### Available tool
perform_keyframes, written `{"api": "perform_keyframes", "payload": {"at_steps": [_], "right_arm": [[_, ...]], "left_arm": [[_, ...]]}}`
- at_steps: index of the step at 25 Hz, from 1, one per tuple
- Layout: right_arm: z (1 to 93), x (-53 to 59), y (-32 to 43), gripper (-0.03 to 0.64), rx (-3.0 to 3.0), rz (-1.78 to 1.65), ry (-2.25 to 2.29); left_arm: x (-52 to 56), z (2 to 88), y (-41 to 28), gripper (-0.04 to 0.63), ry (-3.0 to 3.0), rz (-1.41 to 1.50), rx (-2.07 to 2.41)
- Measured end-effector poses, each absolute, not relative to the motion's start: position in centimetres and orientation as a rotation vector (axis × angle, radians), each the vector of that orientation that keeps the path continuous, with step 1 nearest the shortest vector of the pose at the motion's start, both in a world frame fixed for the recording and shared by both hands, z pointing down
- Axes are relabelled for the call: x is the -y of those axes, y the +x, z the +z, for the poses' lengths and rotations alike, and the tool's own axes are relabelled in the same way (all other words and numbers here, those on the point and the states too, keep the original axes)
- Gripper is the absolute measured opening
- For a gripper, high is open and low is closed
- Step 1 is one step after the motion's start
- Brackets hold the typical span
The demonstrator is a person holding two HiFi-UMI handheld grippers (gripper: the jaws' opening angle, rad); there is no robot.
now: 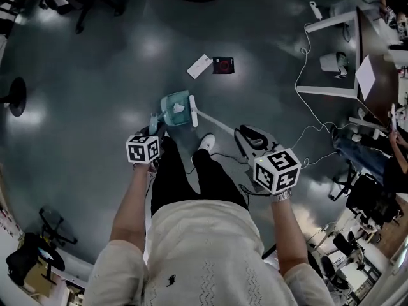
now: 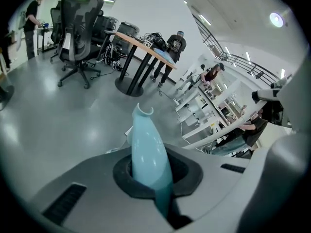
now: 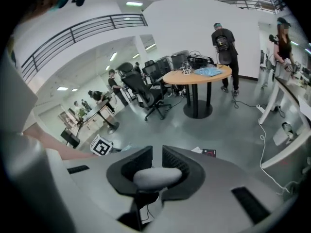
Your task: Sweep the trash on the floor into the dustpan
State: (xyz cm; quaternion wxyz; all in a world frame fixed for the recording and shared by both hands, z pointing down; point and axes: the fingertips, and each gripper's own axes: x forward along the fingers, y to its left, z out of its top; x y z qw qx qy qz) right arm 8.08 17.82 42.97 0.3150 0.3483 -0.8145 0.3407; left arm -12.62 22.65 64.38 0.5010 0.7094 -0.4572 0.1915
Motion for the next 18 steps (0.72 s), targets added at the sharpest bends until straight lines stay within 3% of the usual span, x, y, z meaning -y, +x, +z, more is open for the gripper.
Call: {"api": "perform_keyframes", "payload": {"at_steps": [10,18], "right_arm": [[39.1,-11.4,13.1,0.072,1.997,1.069,1.415],[39.4,-5.3,15.3,0.072,1.951,0.962,1.470]], "left_arm": [[-15.7,63.5,-22.3,0.011,1.771,0.508,1.075],[-10.0,63.6,-23.0,0.011,1.780,0.526,1.065]]}}
